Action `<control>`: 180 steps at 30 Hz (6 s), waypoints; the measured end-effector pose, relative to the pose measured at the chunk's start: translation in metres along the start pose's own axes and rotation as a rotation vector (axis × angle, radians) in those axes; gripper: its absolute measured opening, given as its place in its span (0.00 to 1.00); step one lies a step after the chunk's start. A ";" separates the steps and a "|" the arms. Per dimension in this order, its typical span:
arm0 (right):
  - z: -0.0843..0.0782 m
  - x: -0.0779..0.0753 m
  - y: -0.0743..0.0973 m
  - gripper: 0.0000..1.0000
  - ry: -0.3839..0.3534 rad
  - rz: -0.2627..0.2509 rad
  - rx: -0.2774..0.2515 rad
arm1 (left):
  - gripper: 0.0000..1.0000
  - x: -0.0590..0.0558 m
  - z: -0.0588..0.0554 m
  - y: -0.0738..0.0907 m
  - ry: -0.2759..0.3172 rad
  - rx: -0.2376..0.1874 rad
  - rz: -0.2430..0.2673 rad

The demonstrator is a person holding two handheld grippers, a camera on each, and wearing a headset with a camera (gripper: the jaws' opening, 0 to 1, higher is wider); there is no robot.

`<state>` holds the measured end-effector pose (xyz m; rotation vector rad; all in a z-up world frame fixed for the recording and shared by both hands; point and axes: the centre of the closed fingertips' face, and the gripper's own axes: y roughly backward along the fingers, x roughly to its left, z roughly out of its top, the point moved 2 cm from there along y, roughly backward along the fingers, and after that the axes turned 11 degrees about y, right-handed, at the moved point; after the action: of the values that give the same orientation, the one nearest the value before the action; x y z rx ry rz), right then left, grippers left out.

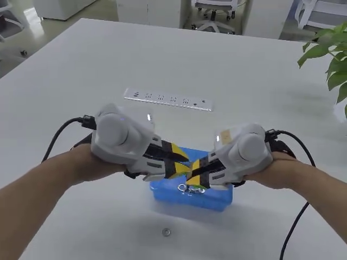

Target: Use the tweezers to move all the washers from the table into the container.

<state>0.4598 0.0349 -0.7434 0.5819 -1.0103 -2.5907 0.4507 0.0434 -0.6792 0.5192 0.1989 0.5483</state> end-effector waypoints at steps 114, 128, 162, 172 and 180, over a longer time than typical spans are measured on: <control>-0.004 0.064 0.075 0.90 -0.332 -0.291 -0.006 | 0.05 -0.046 -0.009 0.057 0.077 0.018 -0.001; -0.002 0.073 0.068 1.00 -0.379 -0.274 -0.021 | 0.05 -0.053 -0.025 0.054 0.087 0.039 -0.012; -0.008 0.085 0.061 0.99 -0.383 -0.234 0.007 | 0.05 -0.066 -0.032 0.042 0.096 0.056 -0.035; -0.008 0.085 0.060 0.98 -0.379 -0.230 0.008 | 0.05 -0.066 -0.034 0.043 0.085 0.071 -0.041; -0.003 0.083 0.058 0.95 -0.355 -0.226 -0.003 | 0.05 -0.067 -0.035 0.043 0.083 0.073 -0.045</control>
<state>0.3959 -0.0422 -0.7262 0.2487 -1.0997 -2.9671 0.3641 0.0535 -0.6839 0.5618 0.3097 0.5211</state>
